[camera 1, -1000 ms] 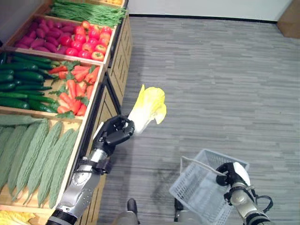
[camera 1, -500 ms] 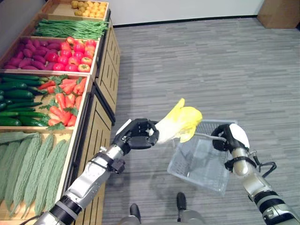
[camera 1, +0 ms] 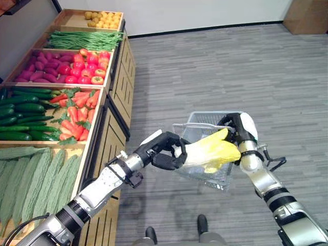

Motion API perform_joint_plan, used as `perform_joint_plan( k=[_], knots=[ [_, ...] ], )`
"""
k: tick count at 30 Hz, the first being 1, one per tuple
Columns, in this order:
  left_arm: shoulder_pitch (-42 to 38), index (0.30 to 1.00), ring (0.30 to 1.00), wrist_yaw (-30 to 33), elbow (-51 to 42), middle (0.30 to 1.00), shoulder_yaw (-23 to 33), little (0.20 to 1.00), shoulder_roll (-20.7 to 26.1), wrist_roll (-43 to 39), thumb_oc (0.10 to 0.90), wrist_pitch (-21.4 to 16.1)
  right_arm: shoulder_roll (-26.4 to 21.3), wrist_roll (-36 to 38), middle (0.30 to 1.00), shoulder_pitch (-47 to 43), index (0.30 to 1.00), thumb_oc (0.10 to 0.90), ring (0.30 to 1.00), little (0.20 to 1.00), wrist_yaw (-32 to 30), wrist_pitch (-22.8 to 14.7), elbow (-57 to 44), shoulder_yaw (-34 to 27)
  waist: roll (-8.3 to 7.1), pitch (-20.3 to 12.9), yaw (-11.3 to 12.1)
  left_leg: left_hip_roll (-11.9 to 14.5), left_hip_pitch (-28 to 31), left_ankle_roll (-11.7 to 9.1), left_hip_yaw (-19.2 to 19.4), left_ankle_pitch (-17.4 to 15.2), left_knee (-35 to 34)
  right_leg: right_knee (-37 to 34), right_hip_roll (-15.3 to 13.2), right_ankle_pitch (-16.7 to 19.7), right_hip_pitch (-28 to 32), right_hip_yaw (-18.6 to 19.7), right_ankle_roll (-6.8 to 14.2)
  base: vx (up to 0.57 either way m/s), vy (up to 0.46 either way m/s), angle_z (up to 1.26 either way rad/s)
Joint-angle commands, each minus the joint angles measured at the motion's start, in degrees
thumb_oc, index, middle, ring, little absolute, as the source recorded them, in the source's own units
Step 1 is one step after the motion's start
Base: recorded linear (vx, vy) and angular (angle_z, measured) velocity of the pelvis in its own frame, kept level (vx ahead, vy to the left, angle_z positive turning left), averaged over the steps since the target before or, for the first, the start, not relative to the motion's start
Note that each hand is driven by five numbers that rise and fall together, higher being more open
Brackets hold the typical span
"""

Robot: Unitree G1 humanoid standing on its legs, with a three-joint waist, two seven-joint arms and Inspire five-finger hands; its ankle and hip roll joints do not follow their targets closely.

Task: Get the vegetables into the basket

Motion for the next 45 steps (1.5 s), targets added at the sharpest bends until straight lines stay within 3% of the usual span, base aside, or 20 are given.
perform_joint_plan(
  k=[1, 5, 9, 16, 17, 18, 19, 20, 30, 35, 36, 41, 45],
  knots=[
    [-9.0, 0.300, 0.300, 2.9, 0.5, 0.300, -1.3, 0.300, 0.6, 5.3, 0.400, -6.6, 2.4, 5.0, 0.300, -12.4, 0.300, 0.400, 0.300, 0.300, -5.7, -9.0, -9.9, -1.8, -4.13, -5.1, 0.4, 0.3, -1.0, -2.6, -2.1, -2.3, 0.0, 0.0, -3.6, -2.7, 1.1, -1.6, 6.4, 0.00, 0.000, 0.00],
    [-10.1, 0.300, 0.300, 5.6, 3.6, 0.300, -2.0, 0.300, 0.1, 13.2, 0.400, -6.6, 4.4, 8.7, 0.300, -11.5, 0.300, 0.400, 0.300, 0.300, -4.4, -10.6, -13.8, -1.7, -4.44, -5.2, 0.4, 0.2, -1.0, -2.6, -1.9, -2.4, 0.0, 0.0, -3.7, -2.5, 1.1, -1.5, 6.5, 0.00, 0.006, -0.02],
    [-12.3, 0.300, 0.300, 11.3, 9.3, 0.300, -0.9, 0.300, -1.8, 30.1, 0.400, -5.5, 5.4, 11.3, 0.300, -7.8, 0.300, 0.400, 0.300, 0.300, -2.3, -12.2, -19.2, -1.2, -4.87, -5.3, 0.0, 0.4, -0.9, -2.7, -1.8, -2.4, 0.0, 0.0, -3.7, -2.5, 1.2, -1.6, 6.6, 0.00, 0.000, 0.00],
    [-11.4, 0.300, 0.300, 19.8, 18.7, 0.300, 3.0, 0.300, -6.9, 43.4, 0.400, -2.9, 6.8, 14.0, 0.300, -3.1, 0.300, 0.400, 0.300, 0.300, -0.5, -14.0, -25.7, 0.1, -5.24, -5.4, -0.4, 0.5, -0.8, -2.8, -1.4, -2.4, 0.0, 0.0, -3.7, -2.5, 1.1, -1.6, 6.6, 0.00, 0.000, 0.00],
    [-10.9, 0.415, 0.415, 20.8, 19.8, 0.415, 3.8, 0.415, -7.4, 45.0, 0.482, -2.3, 6.7, 14.0, 0.300, -2.5, 0.300, 0.400, 0.300, 0.300, -0.2, -13.9, -26.3, 0.2, -5.28, -5.5, -0.5, 0.5, -0.7, -2.8, -1.3, -2.4, 0.0, 0.0, -3.7, -2.5, 1.0, -1.5, 6.7, 0.00, 0.000, 0.00],
    [-10.5, 0.415, 0.415, 21.6, 20.5, 0.415, 4.3, 0.415, -7.7, 46.3, 0.482, -1.7, 6.7, 13.9, 0.300, -2.2, 0.300, 0.400, 0.300, 0.300, -0.1, -14.0, -26.9, 0.4, -5.34, -5.5, -0.4, 0.6, -0.7, -2.8, -1.3, -2.4, 0.0, 0.0, -3.7, -2.5, 1.0, -1.5, 6.7, 0.00, 0.000, 0.00],
    [-10.1, 0.904, 0.904, 23.0, 21.3, 0.904, 5.1, 0.904, -8.1, 48.0, 0.831, -0.9, 6.5, 13.3, 0.300, -1.8, 0.300, 0.400, 0.300, 0.300, -0.3, -13.9, -27.2, 0.3, -5.38, -5.5, -0.4, 0.7, -0.6, -2.9, -1.2, -2.4, 0.0, 0.0, -3.7, -2.5, 1.0, -1.4, 6.7, 0.00, 0.000, 0.00],
    [-9.6, 1.000, 1.000, 23.3, 21.8, 1.000, 5.3, 1.000, -8.4, 49.2, 0.900, -0.6, 6.2, 12.6, 0.300, -1.6, 0.300, 0.400, 0.300, 0.300, -0.5, -13.8, -27.3, 0.2, -5.39, -5.5, -0.5, 0.7, -0.5, -2.9, -1.1, -2.5, 0.0, 0.0, -3.7, -2.5, 1.1, -1.3, 6.6, 0.00, 0.000, 0.00],
    [-5.0, 1.000, 1.000, 24.4, 19.6, 1.000, 9.4, 1.000, -8.6, 49.2, 0.900, -0.8, 5.2, 12.4, 0.300, 2.6, 0.300, 0.400, 0.300, 0.300, -0.9, -13.0, -26.0, -3.3, -5.28, -5.7, -0.4, 0.8, 0.0, -2.9, -1.1, -2.5, 0.0, 0.0, -3.4, -2.9, 1.7, -1.6, 6.3, 0.00, -0.001, -0.02],
    [2.7, 1.000, 1.000, 20.9, 9.3, 1.000, 13.8, 1.000, -8.1, 39.1, 0.900, -4.1, 5.1, 12.5, 0.300, 6.9, 0.300, 0.400, 0.300, 0.300, -0.7, -12.5, -24.2, -7.3, -5.39, -6.0, 0.2, 0.9, -0.2, -2.9, -2.0, -2.3, 0.0, 0.0, -3.5, -3.1, 2.0, -2.1, 6.1, 0.00, -0.004, 0.02],
    [6.7, 1.000, 1.000, 18.2, 4.1, 1.000, 14.9, 1.000, -7.1, 33.2, 0.900, -5.3, 4.9, 12.1, 0.300, 9.5, 0.300, 0.400, 0.300, 0.300, -0.3, -12.0, -22.6, -9.1, -5.47, -6.0, 0.6, 0.8, -0.2, -2.9, -2.5, -2.2, 0.0, 0.0, -3.4, -3.2, 2.3, -2.4, 5.9, 0.01, -0.016, 0.10],
    [11.9, 1.000, 1.000, 16.3, 2.0, 1.000, 16.0, 1.000, -6.5, 26.6, 0.900, -5.7, 4.3, 10.8, 0.300, 12.6, 0.300, 0.400, 0.300, 0.300, -0.1, -11.5, -20.6, -11.4, -5.48, -5.9, 1.0, 0.8, -0.3, -2.8, -3.0, -2.1, 0.0, 0.0, -3.3, -3.3, 2.5, -2.8, 5.7, 0.00, -0.012, 0.06],
    [19.0, 1.000, 1.000, 13.7, 7.9, 1.000, 18.0, 1.000, -6.6, 24.0, 0.900, -4.6, 2.9, 7.2, 0.300, 16.8, 0.300, 0.400, 0.300, 0.300, -0.2, -10.9, -17.6, -15.0, -5.43, -5.7, 1.4, 0.9, -0.7, -2.8, -3.5, -1.7, 0.0, 0.0, -3.3, -3.3, 2.4, -3.1, 5.6, 0.00, 0.000, 0.00]
  ],
)
